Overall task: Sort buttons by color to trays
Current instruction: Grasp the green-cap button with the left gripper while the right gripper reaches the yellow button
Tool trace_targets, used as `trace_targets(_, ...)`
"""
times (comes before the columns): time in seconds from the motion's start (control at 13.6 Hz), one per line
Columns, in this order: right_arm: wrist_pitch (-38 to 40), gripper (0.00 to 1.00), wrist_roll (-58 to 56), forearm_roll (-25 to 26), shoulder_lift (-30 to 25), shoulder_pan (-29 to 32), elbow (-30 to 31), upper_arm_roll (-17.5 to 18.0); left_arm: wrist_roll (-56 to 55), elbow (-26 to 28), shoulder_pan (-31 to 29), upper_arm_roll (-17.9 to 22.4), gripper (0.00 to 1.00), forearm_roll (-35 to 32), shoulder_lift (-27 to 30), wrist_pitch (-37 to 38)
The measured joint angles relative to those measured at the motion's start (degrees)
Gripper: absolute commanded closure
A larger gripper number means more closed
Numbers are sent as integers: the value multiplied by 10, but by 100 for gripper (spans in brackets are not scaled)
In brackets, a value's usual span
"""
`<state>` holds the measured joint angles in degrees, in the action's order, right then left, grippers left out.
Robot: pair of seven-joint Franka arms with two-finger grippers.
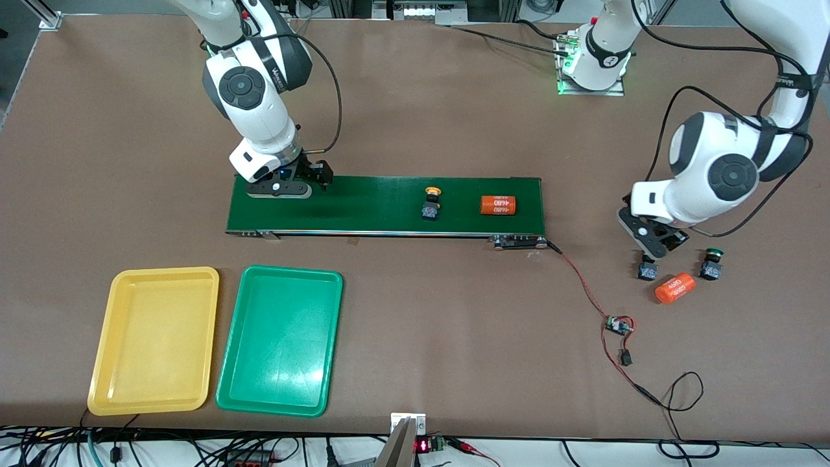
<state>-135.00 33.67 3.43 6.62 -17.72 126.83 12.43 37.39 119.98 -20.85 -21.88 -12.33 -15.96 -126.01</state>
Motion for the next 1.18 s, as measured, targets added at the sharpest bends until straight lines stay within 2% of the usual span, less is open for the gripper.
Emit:
trace_targets(0.15, -1, 0, 0, 0, 1, 0, -2, 0, -87, -4, -6, 0, 0, 16, -9, -4)
trace_targets(0.37, -2, 0, 6, 0, 6, 0, -8, 0, -175, -58, -6, 2, 0, 16, -42, -6)
trace_targets(0.74, -6, 0, 39, 0, 30, -16, -9, 10, -183, -157, -11, 34, 0, 16, -150, -6)
trace_targets(0.96, -16, 0, 60, 0, 42, -23, -11, 22, -208, -176, -11, 36, 0, 17, -190, -6)
trace_targets(1.18, -17, 0, 65, 0, 59, -43, -35, 27, -225, -178, -11, 37, 0, 17, -203, -6)
